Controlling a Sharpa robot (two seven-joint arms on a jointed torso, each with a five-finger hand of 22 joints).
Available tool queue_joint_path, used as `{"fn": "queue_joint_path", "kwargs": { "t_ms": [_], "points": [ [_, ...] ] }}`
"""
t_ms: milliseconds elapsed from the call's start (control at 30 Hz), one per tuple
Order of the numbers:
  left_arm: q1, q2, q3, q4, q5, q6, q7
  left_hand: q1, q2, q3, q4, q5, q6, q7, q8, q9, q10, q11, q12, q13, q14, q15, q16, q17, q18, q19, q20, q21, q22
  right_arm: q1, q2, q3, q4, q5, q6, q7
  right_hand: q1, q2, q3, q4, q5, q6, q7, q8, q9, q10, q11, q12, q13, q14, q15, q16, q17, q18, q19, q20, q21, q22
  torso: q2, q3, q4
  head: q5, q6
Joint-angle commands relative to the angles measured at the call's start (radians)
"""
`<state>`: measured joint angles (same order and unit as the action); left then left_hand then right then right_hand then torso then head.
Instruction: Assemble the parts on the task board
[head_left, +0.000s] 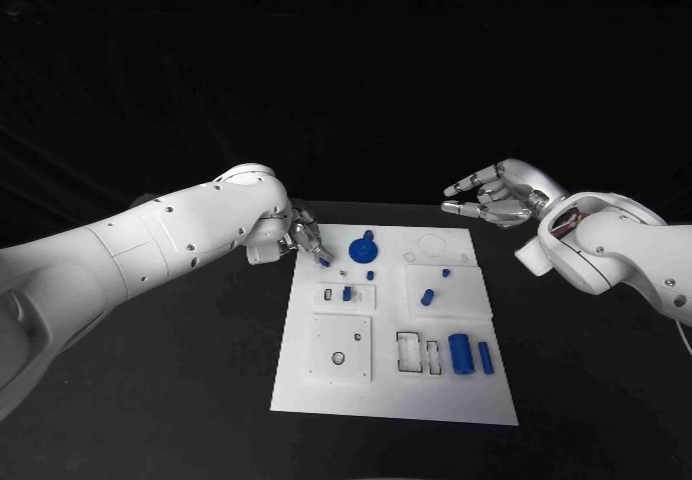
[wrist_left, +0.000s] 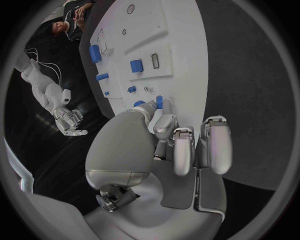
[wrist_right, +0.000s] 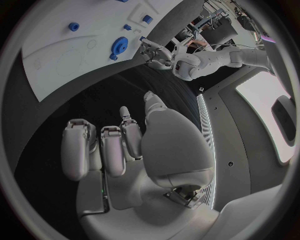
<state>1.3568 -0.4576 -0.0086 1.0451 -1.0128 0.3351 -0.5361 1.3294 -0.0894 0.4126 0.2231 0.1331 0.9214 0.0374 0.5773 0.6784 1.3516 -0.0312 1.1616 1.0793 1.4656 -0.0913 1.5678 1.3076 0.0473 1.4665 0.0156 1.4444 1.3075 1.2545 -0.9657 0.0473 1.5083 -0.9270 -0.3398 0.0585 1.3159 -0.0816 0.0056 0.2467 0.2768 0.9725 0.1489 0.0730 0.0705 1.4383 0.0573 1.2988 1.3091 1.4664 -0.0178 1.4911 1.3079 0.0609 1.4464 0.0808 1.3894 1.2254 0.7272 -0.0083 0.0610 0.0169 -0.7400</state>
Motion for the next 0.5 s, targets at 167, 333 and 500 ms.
{"fn": "queue_joint_path", "kwargs": {
  "t_ms": [167, 333, 500],
  "points": [
    [-0.008, -0.076, -0.002, 0.142, 0.012, -0.168, 0.026, -0.007, -0.021, 0.155, -0.138, 0.013, 0.007, 0.002, 0.009, 0.005, 0.016, -0.003, 0.014, 0.016, 0.105, 0.001, 0.003, 0.263, -0.007, 0.044, 0.002, 0.005, 0.093, -0.001, -0.004, 0.000, 0.002, -0.016, 0.016, 0.007, -0.004, 0.006, -0.005, 0.000, -0.001, -0.003, -0.004, 0.004, 0.002, -0.008, 0.000, -0.005, 0.075, 0.070, -0.003, -0.006, 0.109, 0.010, -0.007, -0.001, -0.005, -0.001, -0.003, 0.0004, 0.0029, 0.004, -0.001],
    [-0.030, -0.131, -0.002, 0.244, -0.021, -0.229, 0.020, -0.011, -0.027, 0.166, -0.143, 0.015, 0.010, 0.001, 0.011, 0.007, 0.019, -0.004, 0.016, 0.019, 0.105, 0.001, 0.003, 0.263, -0.009, 0.046, 0.001, 0.009, 0.099, -0.002, -0.007, 0.000, 0.001, -0.016, 0.015, 0.008, -0.004, 0.006, -0.005, 0.000, -0.001, -0.003, -0.004, 0.004, 0.002, -0.008, 0.000, -0.005, 0.075, 0.070, -0.003, -0.006, 0.109, 0.010, -0.007, -0.001, -0.005, -0.001, -0.005, -0.0003, 0.0071, 0.000, -0.005],
    [-0.052, -0.168, -0.003, 0.317, -0.064, -0.267, 0.008, -0.014, -0.032, 0.174, -0.147, 0.016, 0.012, 0.000, 0.012, 0.008, 0.022, -0.005, 0.019, 0.022, 0.105, 0.000, 0.003, 0.263, -0.010, 0.048, 0.001, 0.013, 0.104, -0.004, -0.008, 0.000, 0.000, -0.015, 0.015, 0.008, -0.004, 0.006, -0.005, 0.000, -0.001, -0.003, -0.004, 0.004, 0.002, -0.008, 0.000, -0.005, 0.075, 0.070, -0.003, -0.006, 0.109, 0.010, -0.007, -0.001, -0.005, -0.001, -0.006, -0.0008, 0.0107, 0.002, -0.010]
  ]
}}
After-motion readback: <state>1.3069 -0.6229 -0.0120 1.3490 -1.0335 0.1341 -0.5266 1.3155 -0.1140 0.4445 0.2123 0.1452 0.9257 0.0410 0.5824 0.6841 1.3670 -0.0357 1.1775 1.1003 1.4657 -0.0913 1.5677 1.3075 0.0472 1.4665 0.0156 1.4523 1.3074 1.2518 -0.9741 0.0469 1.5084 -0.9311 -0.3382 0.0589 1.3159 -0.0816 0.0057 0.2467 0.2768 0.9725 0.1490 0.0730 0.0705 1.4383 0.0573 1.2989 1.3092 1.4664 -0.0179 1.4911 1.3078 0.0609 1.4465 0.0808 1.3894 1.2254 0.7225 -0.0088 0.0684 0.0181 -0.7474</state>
